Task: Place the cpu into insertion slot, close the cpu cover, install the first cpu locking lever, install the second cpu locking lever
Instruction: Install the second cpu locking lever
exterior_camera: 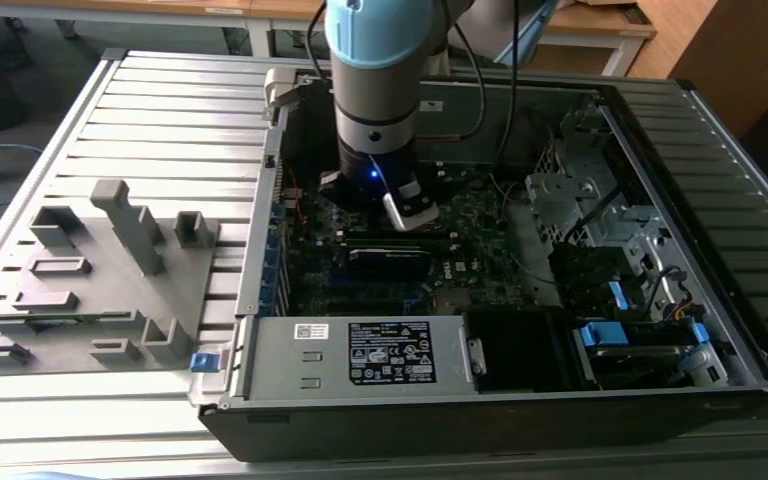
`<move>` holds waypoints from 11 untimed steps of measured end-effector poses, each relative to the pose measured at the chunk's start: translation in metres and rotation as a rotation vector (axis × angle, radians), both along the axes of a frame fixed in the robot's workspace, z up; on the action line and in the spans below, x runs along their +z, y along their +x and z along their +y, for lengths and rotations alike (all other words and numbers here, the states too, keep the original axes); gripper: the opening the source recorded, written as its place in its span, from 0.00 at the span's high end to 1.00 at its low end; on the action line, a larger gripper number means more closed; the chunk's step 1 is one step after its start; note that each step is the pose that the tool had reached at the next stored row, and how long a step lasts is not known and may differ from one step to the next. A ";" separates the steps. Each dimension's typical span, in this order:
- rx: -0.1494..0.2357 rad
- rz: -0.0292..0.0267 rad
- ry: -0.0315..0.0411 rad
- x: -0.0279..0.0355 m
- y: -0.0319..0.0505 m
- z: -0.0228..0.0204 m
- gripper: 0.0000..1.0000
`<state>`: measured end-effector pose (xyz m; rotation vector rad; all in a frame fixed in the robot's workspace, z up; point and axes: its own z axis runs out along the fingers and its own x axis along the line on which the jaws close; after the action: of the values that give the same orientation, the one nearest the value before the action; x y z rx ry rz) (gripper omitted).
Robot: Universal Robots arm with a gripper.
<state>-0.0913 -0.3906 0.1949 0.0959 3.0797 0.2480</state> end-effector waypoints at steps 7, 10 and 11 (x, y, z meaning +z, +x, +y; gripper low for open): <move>0.000 -0.0001 -0.0002 -0.0002 -0.0013 -0.0006 0.89; 0.000 -0.0002 -0.0001 0.0000 -0.0013 -0.0007 0.89; 0.000 -0.0001 -0.0003 0.0007 -0.0013 -0.0007 0.89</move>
<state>-0.0926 -0.3913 0.1956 0.0958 3.0796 0.2475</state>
